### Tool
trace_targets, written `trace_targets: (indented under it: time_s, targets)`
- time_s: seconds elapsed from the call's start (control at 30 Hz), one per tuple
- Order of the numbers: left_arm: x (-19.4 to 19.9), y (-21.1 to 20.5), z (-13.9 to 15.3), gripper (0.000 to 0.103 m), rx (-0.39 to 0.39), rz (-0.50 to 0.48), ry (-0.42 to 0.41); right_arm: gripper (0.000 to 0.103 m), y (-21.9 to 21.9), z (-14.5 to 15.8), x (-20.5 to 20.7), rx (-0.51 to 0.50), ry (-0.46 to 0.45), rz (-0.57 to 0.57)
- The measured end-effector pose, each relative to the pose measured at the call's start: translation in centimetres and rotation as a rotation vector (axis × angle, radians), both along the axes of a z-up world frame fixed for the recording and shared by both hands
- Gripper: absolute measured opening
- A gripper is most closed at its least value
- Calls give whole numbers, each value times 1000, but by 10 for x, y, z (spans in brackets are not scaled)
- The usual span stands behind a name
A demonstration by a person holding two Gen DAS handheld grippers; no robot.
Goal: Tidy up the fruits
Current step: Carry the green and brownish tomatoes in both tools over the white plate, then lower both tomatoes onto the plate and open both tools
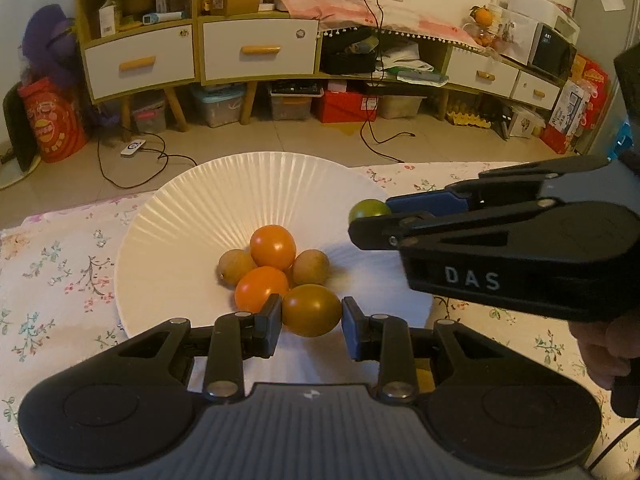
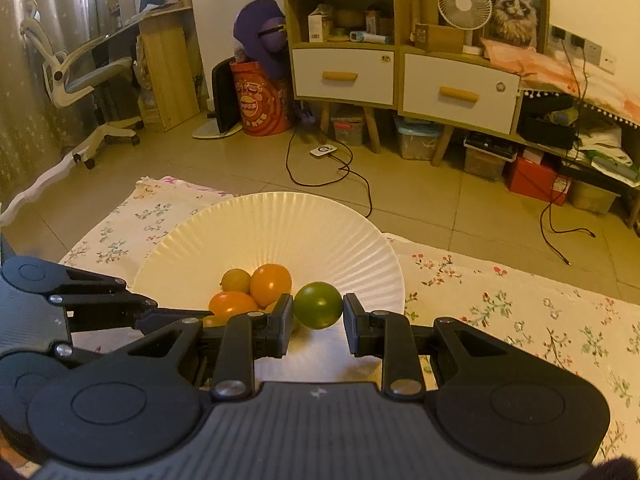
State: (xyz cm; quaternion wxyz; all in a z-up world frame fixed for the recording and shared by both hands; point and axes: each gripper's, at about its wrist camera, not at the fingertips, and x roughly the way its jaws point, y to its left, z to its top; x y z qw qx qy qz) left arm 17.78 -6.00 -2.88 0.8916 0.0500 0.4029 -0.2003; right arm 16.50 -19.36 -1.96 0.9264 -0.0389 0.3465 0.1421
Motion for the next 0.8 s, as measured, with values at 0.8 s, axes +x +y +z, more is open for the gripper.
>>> trace_targets:
  time_s: [0.8]
  targets:
    - [11, -3, -8, 14, -13, 7, 22, 24, 1, -21, 27, 12, 17, 40]
